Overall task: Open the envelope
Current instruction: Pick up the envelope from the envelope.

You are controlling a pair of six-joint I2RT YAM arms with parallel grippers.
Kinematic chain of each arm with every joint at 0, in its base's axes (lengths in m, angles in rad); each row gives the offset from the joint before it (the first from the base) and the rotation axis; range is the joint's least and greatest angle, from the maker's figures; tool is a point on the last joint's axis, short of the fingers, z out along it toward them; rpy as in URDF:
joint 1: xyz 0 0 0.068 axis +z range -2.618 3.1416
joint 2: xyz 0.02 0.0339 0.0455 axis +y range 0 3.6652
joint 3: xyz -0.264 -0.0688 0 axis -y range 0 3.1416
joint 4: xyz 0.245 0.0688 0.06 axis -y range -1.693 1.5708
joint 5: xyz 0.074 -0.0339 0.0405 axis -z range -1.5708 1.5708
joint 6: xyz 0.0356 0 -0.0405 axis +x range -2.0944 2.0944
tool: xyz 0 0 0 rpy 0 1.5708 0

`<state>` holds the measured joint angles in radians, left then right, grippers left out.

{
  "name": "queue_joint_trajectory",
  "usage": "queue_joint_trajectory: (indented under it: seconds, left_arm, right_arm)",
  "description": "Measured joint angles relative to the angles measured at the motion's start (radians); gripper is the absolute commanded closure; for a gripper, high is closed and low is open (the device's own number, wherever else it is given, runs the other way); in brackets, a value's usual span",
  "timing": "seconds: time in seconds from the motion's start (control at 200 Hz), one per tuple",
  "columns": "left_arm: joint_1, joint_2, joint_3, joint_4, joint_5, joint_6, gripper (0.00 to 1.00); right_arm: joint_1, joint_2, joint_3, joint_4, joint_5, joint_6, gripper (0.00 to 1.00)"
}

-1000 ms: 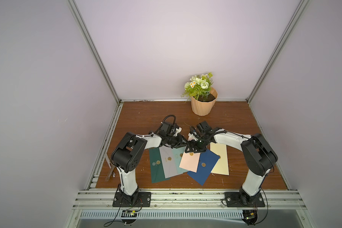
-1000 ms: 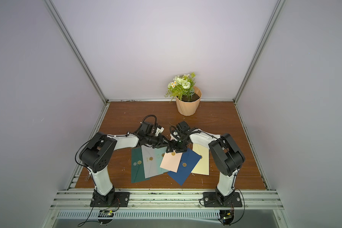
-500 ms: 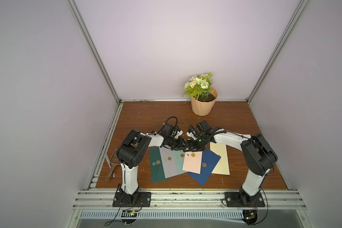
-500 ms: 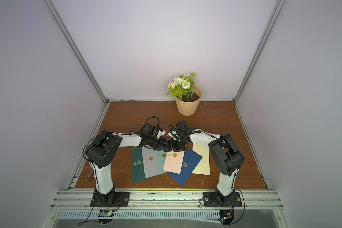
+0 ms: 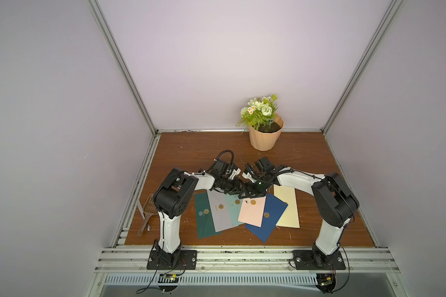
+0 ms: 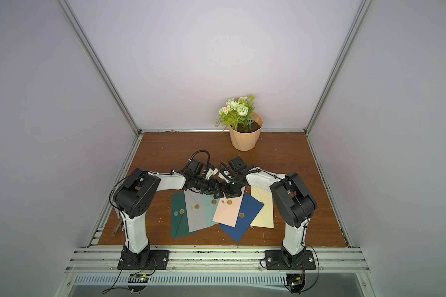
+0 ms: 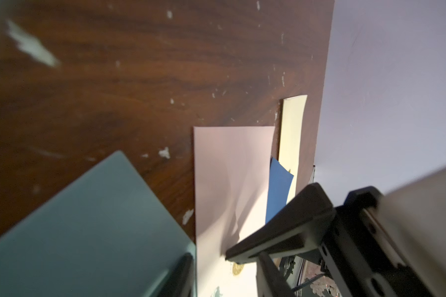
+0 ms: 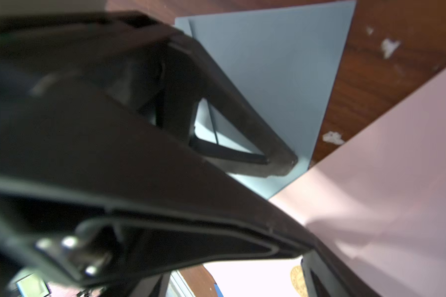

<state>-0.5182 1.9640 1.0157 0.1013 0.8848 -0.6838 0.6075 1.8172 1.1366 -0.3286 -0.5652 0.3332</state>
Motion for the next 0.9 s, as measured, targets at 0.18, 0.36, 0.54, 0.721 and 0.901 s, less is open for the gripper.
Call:
queue_joint_trajectory:
  seconds: [0.18, 0.36, 0.54, 0.721, 0.901]
  left_arm:
    - [0.000, -0.010, 0.000, 0.005, -0.022, 0.000, 0.51]
    - [-0.005, -0.014, 0.001, -0.008, -0.027, 0.004, 0.65]
    - [-0.016, -0.082, 0.007, -0.032, -0.024, 0.008, 0.62]
    - [-0.046, -0.118, 0.050, -0.036, -0.012, 0.006, 0.79]
    - [-0.105, -0.046, 0.071, -0.098, -0.018, 0.028, 0.84]
  right_arm:
    - [-0.024, -0.084, 0.020, -0.032, 0.056, -0.004, 0.16]
    - [-0.161, -0.112, 0.053, -0.025, 0.071, -0.003, 0.19]
    - [-0.275, -0.112, 0.029, -0.041, 0.097, -0.012, 0.20]
    - [-0.284, -0.108, 0.012, -0.047, 0.095, -0.017, 0.22]
    - [-0.301, -0.095, -0.023, -0.038, 0.085, -0.023, 0.23]
